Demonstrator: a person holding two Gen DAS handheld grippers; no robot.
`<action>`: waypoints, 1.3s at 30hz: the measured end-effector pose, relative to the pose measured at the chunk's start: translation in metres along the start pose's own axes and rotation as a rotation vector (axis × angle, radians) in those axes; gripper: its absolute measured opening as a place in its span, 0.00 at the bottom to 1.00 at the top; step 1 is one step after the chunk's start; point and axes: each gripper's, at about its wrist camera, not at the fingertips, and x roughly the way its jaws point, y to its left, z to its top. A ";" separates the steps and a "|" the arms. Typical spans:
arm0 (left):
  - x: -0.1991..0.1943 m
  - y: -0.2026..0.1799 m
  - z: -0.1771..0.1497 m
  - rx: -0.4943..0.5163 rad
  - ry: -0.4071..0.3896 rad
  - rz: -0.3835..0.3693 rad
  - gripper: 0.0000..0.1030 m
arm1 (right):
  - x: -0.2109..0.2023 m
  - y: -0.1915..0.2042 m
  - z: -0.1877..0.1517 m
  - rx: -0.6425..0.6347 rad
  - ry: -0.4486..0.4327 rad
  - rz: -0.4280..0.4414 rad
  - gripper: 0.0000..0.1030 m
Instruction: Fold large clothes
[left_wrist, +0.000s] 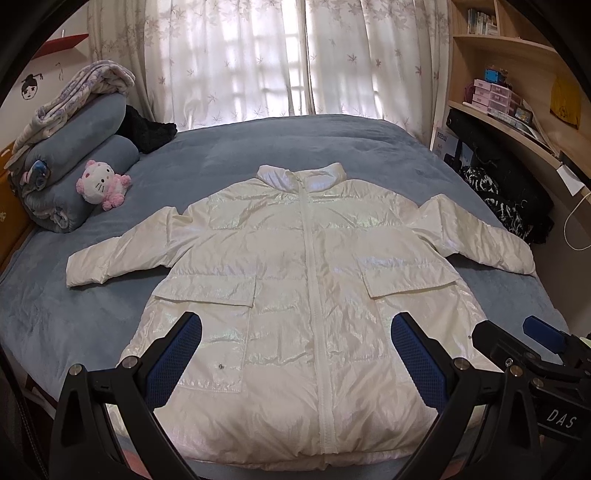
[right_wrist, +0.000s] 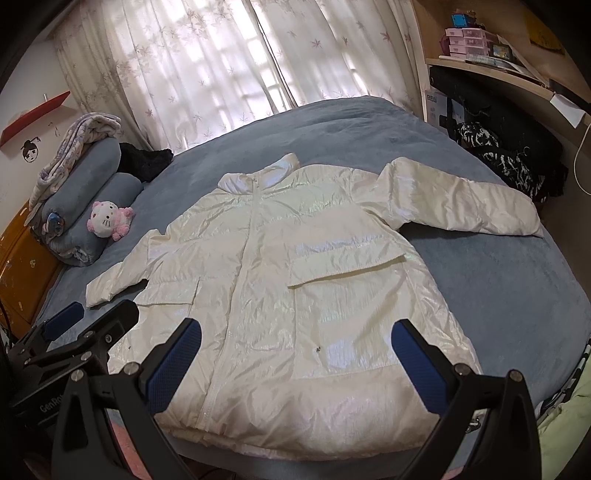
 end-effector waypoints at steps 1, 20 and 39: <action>0.000 0.000 0.000 0.000 0.002 0.000 0.98 | 0.000 0.000 0.001 -0.001 -0.001 -0.001 1.00; 0.003 -0.003 -0.004 0.013 0.001 0.011 0.97 | 0.005 -0.003 -0.007 0.008 0.007 -0.001 1.00; 0.013 -0.005 0.001 0.023 -0.015 -0.029 0.97 | 0.010 -0.003 -0.007 -0.013 0.007 -0.011 1.00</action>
